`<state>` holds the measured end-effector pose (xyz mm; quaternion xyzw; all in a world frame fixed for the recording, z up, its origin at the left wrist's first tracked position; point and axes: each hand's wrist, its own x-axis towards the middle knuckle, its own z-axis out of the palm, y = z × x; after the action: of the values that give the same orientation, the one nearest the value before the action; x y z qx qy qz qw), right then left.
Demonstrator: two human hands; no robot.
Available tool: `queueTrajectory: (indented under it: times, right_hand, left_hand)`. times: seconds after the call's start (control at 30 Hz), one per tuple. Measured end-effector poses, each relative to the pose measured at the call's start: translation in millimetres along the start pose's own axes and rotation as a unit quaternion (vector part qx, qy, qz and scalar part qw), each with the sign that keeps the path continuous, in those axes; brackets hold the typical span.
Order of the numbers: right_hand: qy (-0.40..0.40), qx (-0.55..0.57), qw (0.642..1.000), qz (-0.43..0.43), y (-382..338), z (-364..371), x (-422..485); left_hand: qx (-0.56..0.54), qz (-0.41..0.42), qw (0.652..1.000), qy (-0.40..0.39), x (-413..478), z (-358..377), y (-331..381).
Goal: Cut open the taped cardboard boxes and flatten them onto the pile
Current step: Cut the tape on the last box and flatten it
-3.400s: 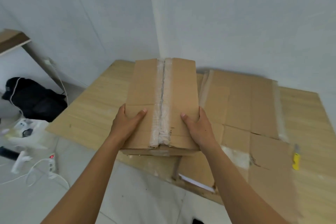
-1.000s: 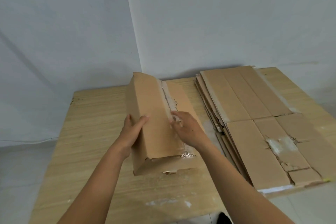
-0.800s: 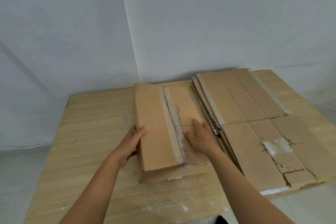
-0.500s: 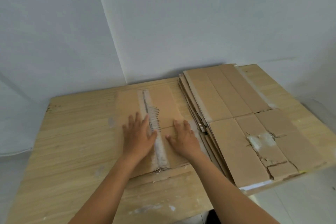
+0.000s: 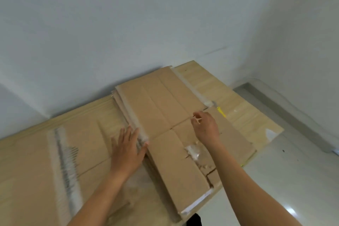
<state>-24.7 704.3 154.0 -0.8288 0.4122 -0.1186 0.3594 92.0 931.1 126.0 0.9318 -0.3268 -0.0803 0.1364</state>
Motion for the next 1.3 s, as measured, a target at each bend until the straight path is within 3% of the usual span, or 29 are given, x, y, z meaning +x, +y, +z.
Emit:
queueTrajectory:
  times: [0.27, 0.5, 0.7, 0.87, 1.03, 1.3]
  right_hand:
    - [0.044, -0.025, 0.995, 0.081, 95, -62, 76]
    - [-0.051, -0.090, 0.989, 0.107, 125, -50, 133]
    - [-0.078, -0.203, 0.971, 0.098, 132, -37, 164]
    - [-0.067, -0.139, 0.982, 0.107, 126, -42, 170]
    - [-0.019, -0.031, 0.999, 0.003, 78, -49, 152]
    - [-0.079, -0.032, 0.983, -0.164, -29, 16, 80]
  left_hand:
    - [-0.018, 0.128, 0.989, -0.072, 54, 61, 103]
    - [0.024, 0.126, 0.991, -0.027, 63, 99, 116]
    - [0.035, 0.128, 0.991, -0.013, 63, 102, 116]
    - [0.024, 0.106, 0.994, -0.026, 70, 88, 119]
    - [-0.040, 0.084, 0.995, -0.022, 71, 54, 107]
    - [-0.021, 0.038, 0.998, 0.044, 37, -13, 32]
